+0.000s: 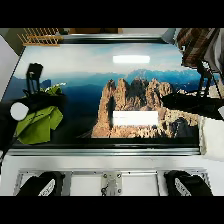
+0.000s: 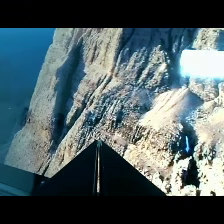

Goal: Fold the clothes and pants, and hang the long-sleeved shirts on hangers.

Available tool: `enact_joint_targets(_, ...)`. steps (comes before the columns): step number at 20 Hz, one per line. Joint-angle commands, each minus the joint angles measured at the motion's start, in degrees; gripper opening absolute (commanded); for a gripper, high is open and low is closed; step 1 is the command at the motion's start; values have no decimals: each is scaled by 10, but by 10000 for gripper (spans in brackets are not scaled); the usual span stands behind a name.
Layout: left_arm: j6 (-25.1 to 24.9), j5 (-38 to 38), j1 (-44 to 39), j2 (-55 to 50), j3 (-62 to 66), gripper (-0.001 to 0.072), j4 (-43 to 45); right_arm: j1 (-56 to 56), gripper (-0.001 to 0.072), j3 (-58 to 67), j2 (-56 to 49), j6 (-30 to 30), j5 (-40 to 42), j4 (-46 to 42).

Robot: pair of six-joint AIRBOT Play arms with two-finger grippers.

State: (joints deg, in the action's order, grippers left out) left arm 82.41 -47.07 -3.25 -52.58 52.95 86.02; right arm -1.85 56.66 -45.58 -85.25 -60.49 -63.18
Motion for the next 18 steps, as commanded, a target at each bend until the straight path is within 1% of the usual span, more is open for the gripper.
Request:
enact_joint_targets(1, -6, 19, 103, -90, 27, 693, 160, 0, 23, 0, -1, 0, 0, 0)
enact_joint_targets(2, -6, 28, 122, -125, 27, 692, 159, 0, 23, 0, -1, 0, 0, 0)
enact_joint_targets(4, -6, 42, 132, -192, 27, 692, 160, 0, 23, 0, -1, 0, 0, 0)
enact_joint_targets(8, -6, 78, 119, -284, 27, 692, 170, 0, 23, 0, -1, 0, 0, 0)
enact_joint_targets(10, -5, 88, 111, -309, 27, 692, 192, 0, 23, 0, -1, 0, 0, 0)
enact_joint_targets(13, -5, 103, 110, -329, 28, 693, 196, 0, 23, 0, -1, 0, 0, 0)
enact_joint_targets(17, -3, 97, 110, -337, 37, 692, 194, 0, 23, 0, -1, 0, 0, 0)
enact_joint_targets(18, 8, 95, 110, -337, 37, 691, 193, 0, 24, 0, -1, 0, 0, 0)
